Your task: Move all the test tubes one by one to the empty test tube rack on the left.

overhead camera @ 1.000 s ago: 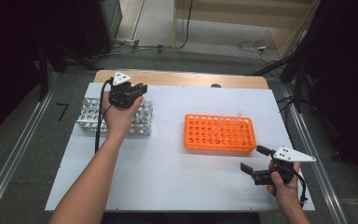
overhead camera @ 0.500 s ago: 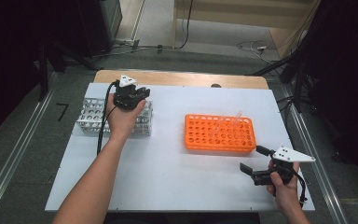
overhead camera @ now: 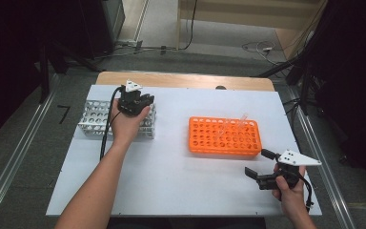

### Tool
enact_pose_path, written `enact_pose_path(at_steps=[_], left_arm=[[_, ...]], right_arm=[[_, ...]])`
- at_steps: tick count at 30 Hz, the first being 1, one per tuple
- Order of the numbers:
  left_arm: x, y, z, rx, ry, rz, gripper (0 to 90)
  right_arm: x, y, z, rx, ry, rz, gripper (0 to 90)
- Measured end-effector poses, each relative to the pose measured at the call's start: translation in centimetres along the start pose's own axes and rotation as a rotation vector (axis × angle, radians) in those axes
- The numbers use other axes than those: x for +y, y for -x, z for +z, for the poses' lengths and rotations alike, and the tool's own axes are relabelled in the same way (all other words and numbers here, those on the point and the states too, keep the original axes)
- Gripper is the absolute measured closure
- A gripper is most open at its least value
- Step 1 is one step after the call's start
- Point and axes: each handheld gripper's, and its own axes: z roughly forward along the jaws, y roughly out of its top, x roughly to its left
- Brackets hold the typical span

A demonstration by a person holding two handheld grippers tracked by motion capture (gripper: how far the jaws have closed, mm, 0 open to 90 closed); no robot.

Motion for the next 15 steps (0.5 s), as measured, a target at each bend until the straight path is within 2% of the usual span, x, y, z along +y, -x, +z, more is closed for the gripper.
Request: enact_pose_path(at_steps=[3, 7, 12, 15], left_arm=[[-0.1, 0.1, 0.0, 0.003, -0.005, -0.001, 74.3], [-0.2, -0.1, -0.6, 0.001, 0.036, -0.031, 64.2], [-0.4, 0.2, -1.8, -0.036, 0.077, -0.033, 46.3], [-0.8, 0.6, -3.1, -0.04, 0.117, -0.027, 37.1]], right_arm=[[0.0, 0.0, 0.0, 0.0, -0.005, 0.0, 0.0], [0.0, -0.1, 0.0, 0.003, -0.003, -0.001, 0.0], [0.1, -0.1, 0.1, 0.004, -0.003, -0.001, 0.0], [0.2, -0.1, 0.1, 0.002, -0.005, 0.0, 0.0]])
